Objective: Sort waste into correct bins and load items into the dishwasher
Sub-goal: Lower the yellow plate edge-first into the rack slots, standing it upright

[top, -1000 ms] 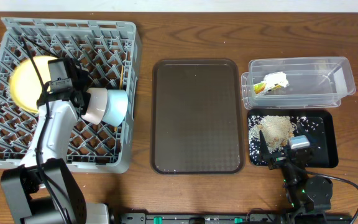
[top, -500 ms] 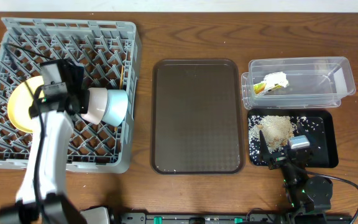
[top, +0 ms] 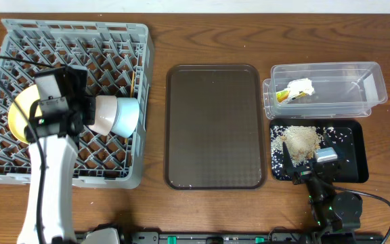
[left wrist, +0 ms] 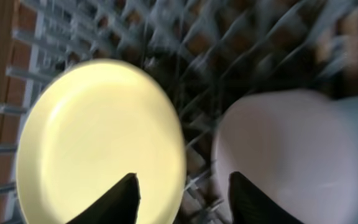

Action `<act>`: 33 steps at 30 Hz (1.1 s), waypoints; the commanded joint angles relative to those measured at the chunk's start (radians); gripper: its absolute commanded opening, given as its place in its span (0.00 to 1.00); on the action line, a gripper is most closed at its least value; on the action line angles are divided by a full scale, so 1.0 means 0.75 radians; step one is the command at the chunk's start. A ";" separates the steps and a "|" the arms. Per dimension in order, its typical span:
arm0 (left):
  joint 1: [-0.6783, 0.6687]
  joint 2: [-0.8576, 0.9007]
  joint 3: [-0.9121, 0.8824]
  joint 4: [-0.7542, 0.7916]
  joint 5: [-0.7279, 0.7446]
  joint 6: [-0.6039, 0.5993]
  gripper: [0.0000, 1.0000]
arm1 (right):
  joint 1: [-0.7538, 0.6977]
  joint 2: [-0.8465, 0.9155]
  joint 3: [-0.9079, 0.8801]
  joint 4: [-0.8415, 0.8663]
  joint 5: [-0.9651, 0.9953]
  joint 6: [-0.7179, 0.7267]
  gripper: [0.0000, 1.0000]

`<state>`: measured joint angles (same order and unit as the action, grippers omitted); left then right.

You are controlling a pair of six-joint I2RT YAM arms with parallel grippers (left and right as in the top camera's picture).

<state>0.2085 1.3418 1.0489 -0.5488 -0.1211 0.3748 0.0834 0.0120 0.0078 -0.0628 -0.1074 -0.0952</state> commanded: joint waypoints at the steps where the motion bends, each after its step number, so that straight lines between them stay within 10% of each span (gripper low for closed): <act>1: 0.003 0.103 0.009 0.006 -0.205 0.022 0.45 | -0.008 -0.007 -0.003 -0.003 0.003 0.002 0.99; 8: 0.001 0.262 0.009 0.017 -0.204 0.022 0.40 | -0.008 -0.007 -0.003 -0.003 0.003 0.002 0.99; 19: -0.006 0.379 0.009 0.051 -0.344 0.022 0.08 | -0.008 -0.007 -0.003 -0.003 0.003 0.002 0.99; 33: -0.181 0.266 0.103 -0.019 -0.288 -0.053 0.08 | -0.008 -0.007 -0.003 -0.003 0.003 0.002 0.99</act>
<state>0.1020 1.5932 1.0657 -0.5419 -0.3725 0.3687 0.0834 0.0120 0.0078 -0.0628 -0.1078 -0.0952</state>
